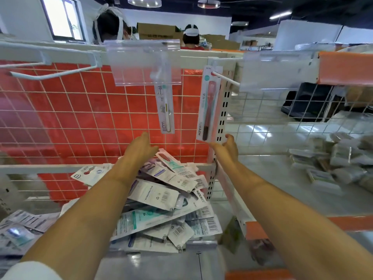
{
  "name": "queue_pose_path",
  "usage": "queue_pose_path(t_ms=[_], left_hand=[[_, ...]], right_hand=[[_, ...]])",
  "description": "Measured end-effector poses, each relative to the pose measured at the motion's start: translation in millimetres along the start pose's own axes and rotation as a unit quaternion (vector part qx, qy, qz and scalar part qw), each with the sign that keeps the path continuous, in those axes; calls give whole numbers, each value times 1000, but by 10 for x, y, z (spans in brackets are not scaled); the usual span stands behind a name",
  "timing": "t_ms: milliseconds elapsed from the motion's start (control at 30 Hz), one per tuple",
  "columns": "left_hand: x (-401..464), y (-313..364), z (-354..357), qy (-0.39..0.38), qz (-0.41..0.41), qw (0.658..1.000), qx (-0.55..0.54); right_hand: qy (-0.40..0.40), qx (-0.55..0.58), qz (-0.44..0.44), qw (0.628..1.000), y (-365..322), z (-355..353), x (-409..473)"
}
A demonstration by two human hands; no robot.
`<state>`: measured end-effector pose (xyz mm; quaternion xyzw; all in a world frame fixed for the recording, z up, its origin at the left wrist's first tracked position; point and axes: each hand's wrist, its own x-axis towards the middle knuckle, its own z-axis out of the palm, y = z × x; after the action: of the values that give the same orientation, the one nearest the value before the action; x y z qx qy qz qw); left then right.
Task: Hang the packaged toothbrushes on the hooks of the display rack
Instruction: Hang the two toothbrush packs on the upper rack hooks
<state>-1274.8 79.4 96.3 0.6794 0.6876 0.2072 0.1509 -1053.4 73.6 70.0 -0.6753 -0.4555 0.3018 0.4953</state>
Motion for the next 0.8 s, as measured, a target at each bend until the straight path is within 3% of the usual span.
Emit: queue_pose_path(t_ms=[400,800], left_hand=[[-751,21,89,57,71,984,155],[-1736,59,272,26,94,961,258]], right_hand=[[-81,-164,-113,977,-41,-150,-716],[-146,-246,-176,942,231,-380,-1481]])
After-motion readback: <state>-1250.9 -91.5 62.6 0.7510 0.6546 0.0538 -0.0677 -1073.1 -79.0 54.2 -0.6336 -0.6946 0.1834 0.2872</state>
